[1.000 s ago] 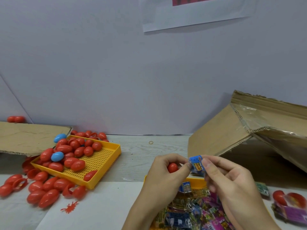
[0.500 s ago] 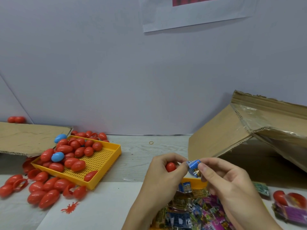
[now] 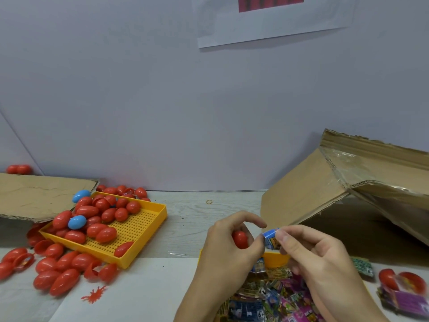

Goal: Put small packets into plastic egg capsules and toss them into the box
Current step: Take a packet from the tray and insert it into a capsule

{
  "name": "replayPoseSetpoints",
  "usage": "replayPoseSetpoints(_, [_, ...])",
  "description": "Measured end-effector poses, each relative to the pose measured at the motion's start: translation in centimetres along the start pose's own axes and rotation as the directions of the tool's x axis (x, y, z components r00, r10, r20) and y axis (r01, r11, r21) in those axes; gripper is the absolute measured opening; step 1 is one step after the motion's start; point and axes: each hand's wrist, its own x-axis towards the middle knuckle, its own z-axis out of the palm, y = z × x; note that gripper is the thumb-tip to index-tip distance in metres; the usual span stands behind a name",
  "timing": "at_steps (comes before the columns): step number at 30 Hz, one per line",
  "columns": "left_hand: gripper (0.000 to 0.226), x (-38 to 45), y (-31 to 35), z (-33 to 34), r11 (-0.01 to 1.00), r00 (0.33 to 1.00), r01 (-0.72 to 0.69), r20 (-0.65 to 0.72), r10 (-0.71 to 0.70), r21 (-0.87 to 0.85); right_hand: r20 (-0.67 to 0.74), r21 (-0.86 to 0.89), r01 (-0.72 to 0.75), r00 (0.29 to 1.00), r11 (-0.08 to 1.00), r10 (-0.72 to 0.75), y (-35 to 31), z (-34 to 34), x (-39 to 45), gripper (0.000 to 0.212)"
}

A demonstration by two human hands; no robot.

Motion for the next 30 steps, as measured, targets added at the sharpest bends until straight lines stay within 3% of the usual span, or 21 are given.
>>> replayPoseSetpoints(2, [0.019,0.0,0.2,0.0,1.0,1.0,-0.021,0.0,0.021,-0.004,-0.003,-0.002,0.009,1.0,1.0,-0.009,-0.1,0.1,0.0,0.036])
replayPoseSetpoints(11, [0.017,0.0,0.2,0.1,0.996,0.994,-0.089,-0.067,0.09,0.02,-0.028,-0.042,0.026,0.999,0.999,-0.028,-0.5,0.5,-0.2,0.029])
replayPoseSetpoints(20, [0.017,0.1,0.1,0.1,0.999,0.997,-0.034,-0.072,0.031,-0.034,-0.035,-0.044,-0.032,0.999,0.999,0.03,-0.2,0.2,0.1,0.03])
replayPoseSetpoints(24, [0.013,0.1,0.1,-0.1,0.995,0.999,0.033,-0.015,-0.034,-0.098,-0.049,-0.013,-0.016,0.999,1.0,0.015,0.1,0.2,0.1,0.038])
replayPoseSetpoints(30, [0.025,0.0,-0.1,0.1,0.934,0.963,0.269,0.099,-0.252,-0.237,-0.264,0.035,0.052,0.964,0.998,-0.041,0.4,-0.1,0.2,0.027])
